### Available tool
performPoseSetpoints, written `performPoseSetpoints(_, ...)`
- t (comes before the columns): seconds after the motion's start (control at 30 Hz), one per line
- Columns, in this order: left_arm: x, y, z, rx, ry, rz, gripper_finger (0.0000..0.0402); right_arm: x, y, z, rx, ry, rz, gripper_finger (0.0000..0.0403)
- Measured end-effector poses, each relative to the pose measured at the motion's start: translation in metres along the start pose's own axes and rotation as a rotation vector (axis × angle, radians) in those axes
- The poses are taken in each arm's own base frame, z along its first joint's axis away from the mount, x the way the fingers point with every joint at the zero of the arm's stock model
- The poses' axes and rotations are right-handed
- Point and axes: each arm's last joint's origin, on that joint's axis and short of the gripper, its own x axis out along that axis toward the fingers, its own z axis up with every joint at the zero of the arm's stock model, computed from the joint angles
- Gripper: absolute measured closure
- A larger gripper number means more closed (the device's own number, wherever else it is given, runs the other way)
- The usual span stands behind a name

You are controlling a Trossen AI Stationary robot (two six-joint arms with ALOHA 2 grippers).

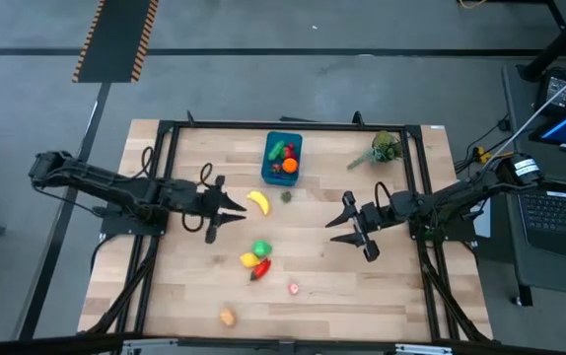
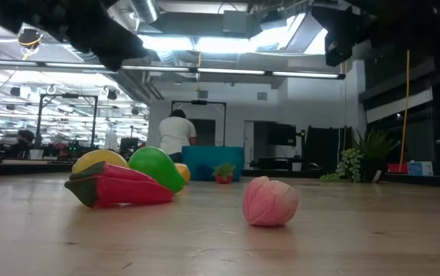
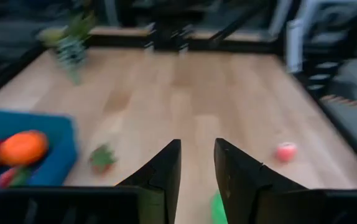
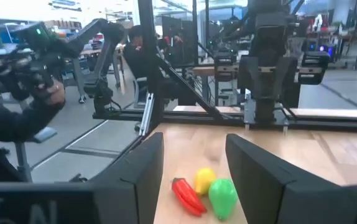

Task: Pick and placing Produce into tupperware
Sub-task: Put the apricot into the blue bin

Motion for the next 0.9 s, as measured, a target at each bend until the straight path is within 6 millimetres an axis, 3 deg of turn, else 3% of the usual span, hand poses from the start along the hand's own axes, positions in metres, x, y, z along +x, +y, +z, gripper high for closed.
performPoseSetpoints(0.2, 0.001, 0.011, -0.025, -0.017, -0.061, -0.068, 0.0328, 0.021, -0.002, 0.010, 0.046, 0.085, -0.047, 0.0226)
performPoseSetpoints(0.4, 0.002, 0.015, -0.032, -0.023, -0.048, -0.049, 0.0341, 0.058, -0.005, 0.019, 0.045, 0.313, -0.128, 0.0226)
performPoseSetpoints(0.57, 0.001, 0.014, -0.033, -0.002, -0.035, -0.105, 0.0354, 0.081, -0.011, 0.009, 0.054, 0.488, -0.239, 0.0226)
performPoseSetpoints(0.77, 0.001, 0.013, -0.033, 0.018, -0.034, -0.130, 0.0369, 0.102, -0.013, -0.005, 0.055, 0.610, -0.254, 0.0226)
performPoseSetpoints(0.9, 0.001, 0.014, -0.046, 0.005, -0.009, -0.115, 0.0378, 0.109, -0.012, -0.002, 0.124, 0.711, -0.238, 0.0226)
